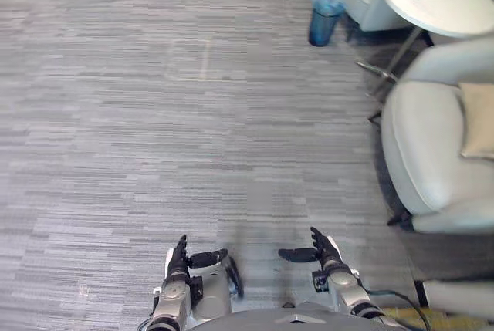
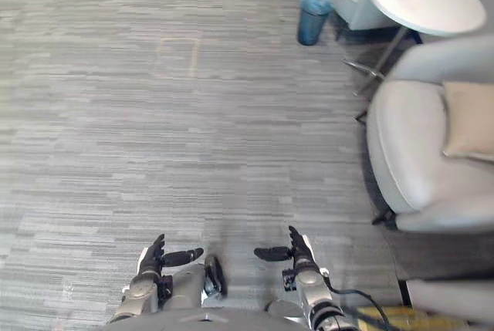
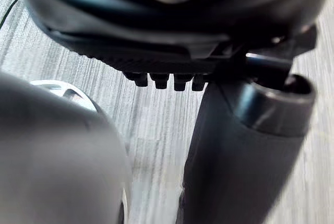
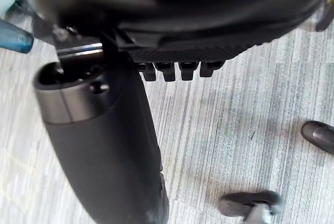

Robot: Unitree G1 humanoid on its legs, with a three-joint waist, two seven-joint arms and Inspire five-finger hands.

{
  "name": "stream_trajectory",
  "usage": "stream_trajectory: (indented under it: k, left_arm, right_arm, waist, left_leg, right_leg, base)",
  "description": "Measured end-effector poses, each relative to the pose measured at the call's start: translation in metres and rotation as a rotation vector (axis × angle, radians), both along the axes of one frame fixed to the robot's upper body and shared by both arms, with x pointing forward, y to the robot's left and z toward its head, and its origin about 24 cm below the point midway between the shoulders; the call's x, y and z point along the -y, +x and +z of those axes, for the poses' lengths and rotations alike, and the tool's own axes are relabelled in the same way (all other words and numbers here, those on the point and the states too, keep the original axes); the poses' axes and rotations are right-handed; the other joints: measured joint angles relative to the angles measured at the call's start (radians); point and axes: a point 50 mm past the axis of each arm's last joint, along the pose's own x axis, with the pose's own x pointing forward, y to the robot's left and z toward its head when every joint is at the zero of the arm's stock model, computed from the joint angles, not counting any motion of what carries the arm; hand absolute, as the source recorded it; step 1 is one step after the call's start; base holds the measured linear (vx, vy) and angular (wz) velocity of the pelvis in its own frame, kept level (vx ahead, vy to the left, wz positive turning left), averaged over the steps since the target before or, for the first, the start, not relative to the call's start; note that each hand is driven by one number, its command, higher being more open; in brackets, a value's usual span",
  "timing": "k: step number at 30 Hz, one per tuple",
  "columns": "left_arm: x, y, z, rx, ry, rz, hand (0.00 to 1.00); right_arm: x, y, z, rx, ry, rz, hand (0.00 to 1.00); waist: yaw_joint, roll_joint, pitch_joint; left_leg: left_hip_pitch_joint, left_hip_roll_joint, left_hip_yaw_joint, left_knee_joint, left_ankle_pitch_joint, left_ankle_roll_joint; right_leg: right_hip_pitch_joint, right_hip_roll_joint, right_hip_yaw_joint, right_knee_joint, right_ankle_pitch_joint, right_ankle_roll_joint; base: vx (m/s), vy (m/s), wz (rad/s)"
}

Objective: Organize the slippers on the shoe rack

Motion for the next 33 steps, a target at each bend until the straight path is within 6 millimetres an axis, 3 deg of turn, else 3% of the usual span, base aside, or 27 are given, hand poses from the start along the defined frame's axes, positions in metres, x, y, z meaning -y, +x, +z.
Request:
stream_trajectory:
  k: [1,2,3,4,5,6,8,10,12,14,15,16,17,18,19,20,21,22,23,25,27,28,29,30,31,32,33]
  left_arm:
    - [-0.003,-0.001,-0.001,-0.011,0.003,0.0,1.0]
    - [-0.003,-0.001,-0.001,-0.011,0.003,0.0,1.0]
    - [-0.004,-0.003,-0.002,-0.022,0.006,0.002,1.0]
    - [-0.004,-0.005,-0.002,-0.026,0.005,0.002,1.0]
    - [-0.005,-0.008,-0.003,-0.038,0.006,0.002,1.0]
    - [-0.005,-0.011,-0.005,-0.053,0.005,-0.002,1.0]
    - [-0.005,-0.015,-0.007,-0.076,0.005,-0.001,1.0]
    - [-0.005,-0.017,-0.008,-0.083,0.006,0.001,1.0]
    - [-0.004,-0.019,-0.009,-0.095,0.004,-0.002,1.0]
    - [0.001,-0.023,-0.012,-0.119,-0.004,-0.018,1.0]
    - [0.002,-0.024,-0.013,-0.13,-0.008,-0.026,1.0]
    - [0.005,-0.027,-0.015,-0.137,-0.011,-0.034,1.0]
    - [0.007,-0.025,-0.014,-0.132,-0.016,-0.043,1.0]
    - [0.014,-0.015,-0.012,-0.107,-0.032,-0.073,1.0]
    - [0.015,-0.02,-0.014,-0.117,-0.032,-0.06,1.0]
    - [0.016,-0.022,-0.014,-0.115,-0.033,-0.039,1.0]
    - [0.019,-0.022,-0.014,-0.11,-0.043,-0.036,1.0]
    - [0.021,-0.02,-0.011,-0.074,-0.066,0.018,1.0]
    - [0.019,-0.017,-0.008,-0.044,-0.075,0.059,1.0]
    - [0.016,-0.019,-0.008,-0.04,-0.07,0.08,1.0]
    - [0.006,-0.014,-0.002,-0.008,-0.043,0.081,1.0]
    - [0.006,-0.014,-0.002,-0.007,-0.043,0.081,1.0]
    - [0.006,-0.01,-0.001,0.005,-0.041,0.078,1.0]
    - [0.006,-0.004,0.001,0.023,-0.038,0.073,1.0]
    - [0.005,-0.002,0.003,0.037,-0.034,0.073,1.0]
    - [0.007,-0.002,0.002,0.038,-0.043,0.081,1.0]
    - [0.0,0.0,0.004,0.036,-0.018,0.059,1.0]
  right_arm:
    - [-0.006,0.001,0.0,0.002,0.016,0.002,1.0]
    - [-0.006,0.001,0.0,0.001,0.016,0.002,1.0]
    - [-0.011,-0.003,-0.002,-0.015,0.032,0.0,1.0]
    - [-0.013,-0.005,-0.003,-0.019,0.037,0.0,1.0]
    - [-0.016,-0.006,-0.004,-0.026,0.047,0.001,1.0]
    - [-0.02,-0.007,-0.004,-0.032,0.06,0.006,1.0]
    - [-0.021,-0.005,-0.003,-0.023,0.067,0.019,1.0]
    - [-0.021,-0.002,0.0,0.0,0.064,0.033,1.0]
    - [-0.02,-0.001,0.001,0.014,0.065,0.03,1.0]
    - [-0.019,0.005,0.006,0.064,0.074,0.019,1.0]
    - [-0.018,0.005,0.006,0.068,0.075,0.015,1.0]
    - [-0.015,0.006,0.006,0.059,0.065,0.012,1.0]
    - [-0.015,0.008,0.007,0.063,0.067,0.005,1.0]
    - [-0.006,0.014,0.011,0.092,0.05,-0.03,1.0]
    - [-0.002,0.017,0.014,0.115,0.045,-0.037,1.0]
    - [-0.002,0.011,0.012,0.106,0.046,-0.045,1.0]
    - [0.001,0.008,0.01,0.095,0.038,-0.048,1.0]
    - [0.001,0.003,0.008,0.068,0.035,-0.05,1.0]
    - [-0.004,-0.001,0.006,0.054,0.041,-0.036,1.0]
    - [-0.014,-0.006,0.004,0.038,0.068,-0.034,1.0]
    - [-0.03,-0.005,0.005,0.041,0.108,-0.032,1.0]
    - [-0.03,-0.005,0.005,0.042,0.108,-0.032,1.0]
    - [-0.03,-0.003,0.006,0.047,0.109,-0.03,1.0]
    - [-0.029,-0.001,0.006,0.052,0.104,-0.031,1.0]
    - [-0.026,-0.003,0.005,0.044,0.094,-0.032,1.0]
    - [-0.023,-0.007,0.002,0.028,0.087,-0.031,1.0]
    - [-0.029,-0.011,0.0,0.005,0.099,-0.025,1.0]
  waist:
    - [-0.004,-0.01,-0.002]
    - [-0.004,-0.01,-0.002]
    - [-0.001,-0.01,-0.003]
    - [0.0,-0.01,-0.002]
    - [-0.001,-0.009,-0.001]
    - [-0.007,-0.008,0.006]
    - [-0.026,0.009,0.016]
    - [-0.053,0.014,0.019]
    - [-0.057,0.015,0.02]
    - [-0.069,0.012,0.023]
    - [-0.084,0.017,0.023]
    - [-0.079,0.039,0.011]
    - [-0.071,0.04,0.014]
    - [-0.079,0.035,0.033]
    - [-0.082,0.046,0.027]
    - [-0.096,0.055,0.011]
    - [-0.101,0.074,0.009]
    - [-0.09,0.091,0.004]
    - [-0.064,0.11,0.008]
    - [-0.047,0.101,0.011]
    - [-0.036,0.06,0.008]
    - [-0.036,0.059,0.009]
    - [-0.028,0.05,0.015]
    - [-0.011,0.042,0.021]
    - [0.001,0.044,0.024]
    - [0.009,0.042,0.02]
    - [-0.009,-0.005,0.001]
  left_leg:
    - [0.003,-0.033,-0.028,-0.015,-0.009,0.015]
    - [0.003,-0.033,-0.028,-0.015,-0.01,0.015]
    - [0.052,-0.059,-0.056,-0.023,-0.042,0.024]
    - [0.074,-0.066,-0.067,-0.033,-0.051,0.024]
    - [0.129,-0.079,-0.089,-0.06,-0.066,0.019]
    - [0.208,-0.095,-0.121,-0.104,-0.073,0.02]
    - [0.309,-0.098,-0.177,-0.172,-0.074,0.019]
    - [0.385,-0.091,-0.243,-0.228,-0.081,0.01]
    - [0.414,-0.086,-0.275,-0.248,-0.092,0.001]
    - [0.454,-0.069,-0.344,-0.261,-0.133,-0.033]
    - [0.478,-0.051,-0.386,-0.264,-0.152,-0.048]
    - [0.508,-0.02,-0.424,-0.287,-0.152,-0.059]
    - [0.511,-0.019,-0.438,-0.293,-0.134,-0.07]
    - [0.524,-0.045,-0.468,-0.274,-0.109,-0.079]
    - [0.526,-0.04,-0.491,-0.226,-0.125,-0.093]
    - [0.491,-0.034,-0.528,-0.119,-0.156,-0.137]
    - [0.467,-0.019,-0.539,-0.045,-0.166,-0.155]
    - [0.336,0.016,-0.529,0.248,-0.121,-0.25]
    - [0.232,0.093,-0.476,0.507,-0.065,-0.307]
    - [0.172,0.158,-0.389,0.646,-0.087,-0.265]
    - [0.031,0.171,-0.239,0.574,-0.145,-0.173]
    - [0.029,0.171,-0.238,0.572,-0.145,-0.173]
    - [0.003,0.155,-0.222,0.499,-0.151,-0.162]
    - [-0.045,0.106,-0.225,0.312,-0.14,-0.151]
    - [-0.068,0.049,-0.255,0.091,0.003,-0.113]
    - [-0.053,0.025,-0.274,0.072,0.084,-0.091]
    - [-0.027,-0.007,-0.269,0.058,0.052,-0.076]
  right_leg:
    - [0.014,-0.012,-0.005,0.002,0.045,0.029]
    - [0.014,-0.012,-0.005,0.002,0.046,0.029]
    - [0.042,-0.027,-0.01,0.07,0.093,0.067]
    - [0.037,-0.038,-0.008,0.124,0.095,0.07]
    - [0.014,-0.067,-0.002,0.268,0.112,0.058]
    - [-0.057,-0.099,0.034,0.507,0.068,-0.023]
    - [-0.156,-0.049,0.101,0.667,-0.032,-0.046]
    - [-0.283,0.023,0.15,0.644,-0.085,-0.085]
    - [-0.363,0.054,0.171,0.56,-0.089,-0.084]
    - [-0.457,0.085,0.202,0.261,-0.001,-0.046]
    - [-0.449,0.094,0.202,0.182,0.15,-0.049]
    - [-0.417,0.118,0.175,0.186,0.147,-0.095]
    - [-0.436,0.107,0.174,0.235,0.116,-0.105]
    - [-0.525,0.053,0.169,0.481,0.049,-0.126]
    - [-0.544,0.037,0.177,0.516,-0.002,-0.12]
    - [-0.473,0.044,0.149,0.382,-0.022,-0.12]
    - [-0.452,0.058,0.128,0.371,-0.025,-0.114]
    - [-0.37,0.092,0.1,0.297,-0.041,-0.122]
    - [-0.273,0.147,0.092,0.221,-0.048,-0.134]
    - [-0.179,0.175,0.094,0.161,-0.055,-0.144]
    - [-0.031,0.172,0.122,0.018,-0.048,-0.133]
    - [-0.029,0.172,0.122,0.017,-0.048,-0.132]
    - [-0.004,0.164,0.132,-0.008,-0.045,-0.128]
    - [0.035,0.144,0.151,-0.034,-0.045,-0.125]
    - [0.078,0.133,0.168,-0.044,-0.048,-0.099]
    - [0.098,0.128,0.191,-0.046,-0.053,-0.086]
    - [0.107,0.085,0.205,-0.032,-0.033,-0.051]
  base:
    - [0.28,0.118,0.46]
    - [0.57,0.244,0.87]
    - [0.3,0.126,0.58]
    - [0.47,0.215,0.79]
    - [0.4,0.18,0.58]
    - [0.47,0.185,0.8]
    - [0.34,0.042,0.81]
    - [0.33,-0.048,0.84]
    - [0.36,-0.112,0.69]
    - [0.5,-0.203,0.99]
    - [0.58,-0.224,1.06]
    - [0.73,-0.321,0.85]
    - [0.62,-0.278,0.64]
    - [0.53,-0.288,0.47]
    - [0.48,-0.267,0.86]
    - [0.47,-0.256,0.77]
    - [0.49,-0.246,0.96]
    - [0.52,-0.237,0.5]
    - [0.54,-0.241,0.32]
    - [0.47,-0.177,-0.09]
    - [0.57,-0.147,-0.16]
    - [0.53,-0.078,-0.25]
    - [0.32,0.017,-0.33]
    - [0.53,0.083,-0.52]
    - [0.54,0.105,-0.56]
    - [0.83,0.153,-0.14]
    - [0.77,0.164,0.06]
